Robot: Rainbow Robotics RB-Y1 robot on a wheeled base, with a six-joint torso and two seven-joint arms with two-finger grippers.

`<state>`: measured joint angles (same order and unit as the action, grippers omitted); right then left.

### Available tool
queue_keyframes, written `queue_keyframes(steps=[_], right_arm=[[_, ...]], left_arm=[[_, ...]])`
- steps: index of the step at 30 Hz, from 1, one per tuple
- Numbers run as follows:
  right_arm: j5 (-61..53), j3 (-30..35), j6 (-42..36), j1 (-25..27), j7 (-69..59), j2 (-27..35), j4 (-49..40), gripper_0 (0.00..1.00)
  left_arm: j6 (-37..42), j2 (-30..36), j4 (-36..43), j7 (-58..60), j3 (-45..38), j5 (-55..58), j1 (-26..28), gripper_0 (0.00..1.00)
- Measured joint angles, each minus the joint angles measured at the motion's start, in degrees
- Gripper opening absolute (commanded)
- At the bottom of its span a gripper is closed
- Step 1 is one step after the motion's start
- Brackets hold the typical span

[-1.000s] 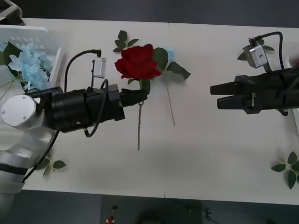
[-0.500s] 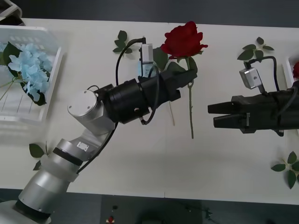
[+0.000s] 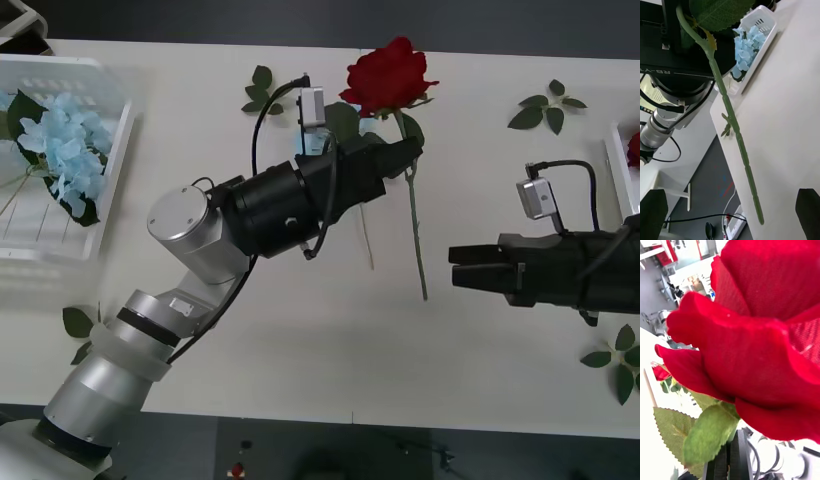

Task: Put the red flowers into the right box and the blue flowers into the left box

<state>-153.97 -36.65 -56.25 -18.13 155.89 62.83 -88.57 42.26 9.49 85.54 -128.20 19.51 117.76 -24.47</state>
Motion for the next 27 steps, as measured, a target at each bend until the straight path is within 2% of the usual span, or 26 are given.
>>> queue_keyframes(steps=[9, 27], right_arm=[[0.06, -0.10, 0.43, -0.01, 0.00, -5.24, 0.00, 1.00], [3.10, -0.25, 8.20, -0.12, 0.00, -12.92, 0.00, 1.00]], left_arm=[[0.00, 0.32, 0.00, 0.00, 0.00, -0.16, 0.00, 0.00], [0.00, 0.66, 0.00, 0.06, 0.00, 0.26, 0.00, 0.00]])
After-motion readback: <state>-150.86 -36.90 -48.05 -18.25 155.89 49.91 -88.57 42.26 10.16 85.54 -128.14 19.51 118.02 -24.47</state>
